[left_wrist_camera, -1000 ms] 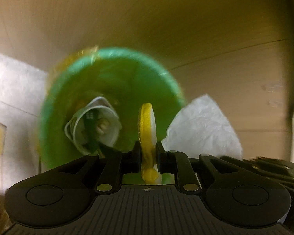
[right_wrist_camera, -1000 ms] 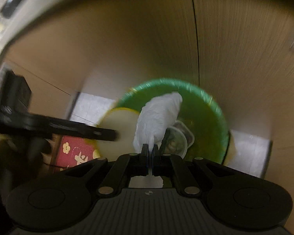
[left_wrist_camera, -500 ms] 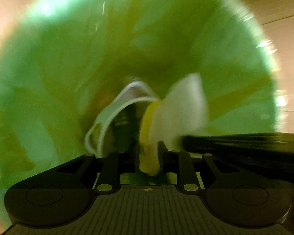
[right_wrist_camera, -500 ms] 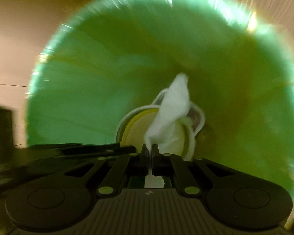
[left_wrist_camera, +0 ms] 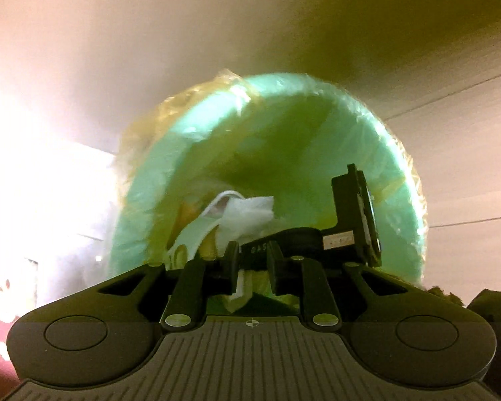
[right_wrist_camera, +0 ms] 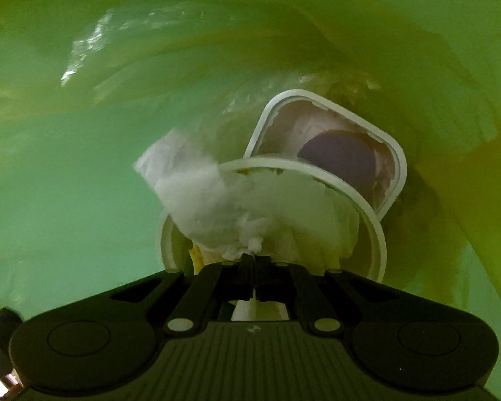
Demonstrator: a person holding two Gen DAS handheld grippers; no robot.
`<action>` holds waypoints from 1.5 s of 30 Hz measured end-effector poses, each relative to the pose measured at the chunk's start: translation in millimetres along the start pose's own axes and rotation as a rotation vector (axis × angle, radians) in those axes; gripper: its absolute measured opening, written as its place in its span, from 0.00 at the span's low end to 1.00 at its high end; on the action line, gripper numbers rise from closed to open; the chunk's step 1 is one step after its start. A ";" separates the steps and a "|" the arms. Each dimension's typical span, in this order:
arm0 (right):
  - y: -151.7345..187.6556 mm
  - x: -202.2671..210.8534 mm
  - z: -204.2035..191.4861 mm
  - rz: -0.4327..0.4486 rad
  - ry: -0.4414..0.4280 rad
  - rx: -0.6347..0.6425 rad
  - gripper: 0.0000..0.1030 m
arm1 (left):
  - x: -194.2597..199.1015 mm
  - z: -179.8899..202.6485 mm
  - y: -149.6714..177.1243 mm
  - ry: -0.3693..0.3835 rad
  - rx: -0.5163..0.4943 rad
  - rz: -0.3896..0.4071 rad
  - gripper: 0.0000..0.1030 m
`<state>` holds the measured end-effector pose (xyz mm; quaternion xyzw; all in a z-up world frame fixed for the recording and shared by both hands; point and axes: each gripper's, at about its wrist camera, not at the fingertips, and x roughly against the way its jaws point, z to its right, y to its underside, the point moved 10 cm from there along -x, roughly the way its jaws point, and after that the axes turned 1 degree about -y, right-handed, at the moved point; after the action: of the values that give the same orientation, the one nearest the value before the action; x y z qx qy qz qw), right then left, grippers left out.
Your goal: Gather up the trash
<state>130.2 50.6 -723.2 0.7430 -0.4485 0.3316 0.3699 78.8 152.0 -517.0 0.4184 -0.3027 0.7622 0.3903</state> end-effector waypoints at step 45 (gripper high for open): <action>228.7 599.2 -115.5 1.390 0.263 0.473 0.68 | 316.6 350.0 36.2 -0.099 -0.562 0.887 0.16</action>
<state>129.5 -177.9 -112.9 0.3021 -0.6837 0.6628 -0.0441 79.3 -34.1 -81.8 0.1646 -0.6614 0.7230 0.1126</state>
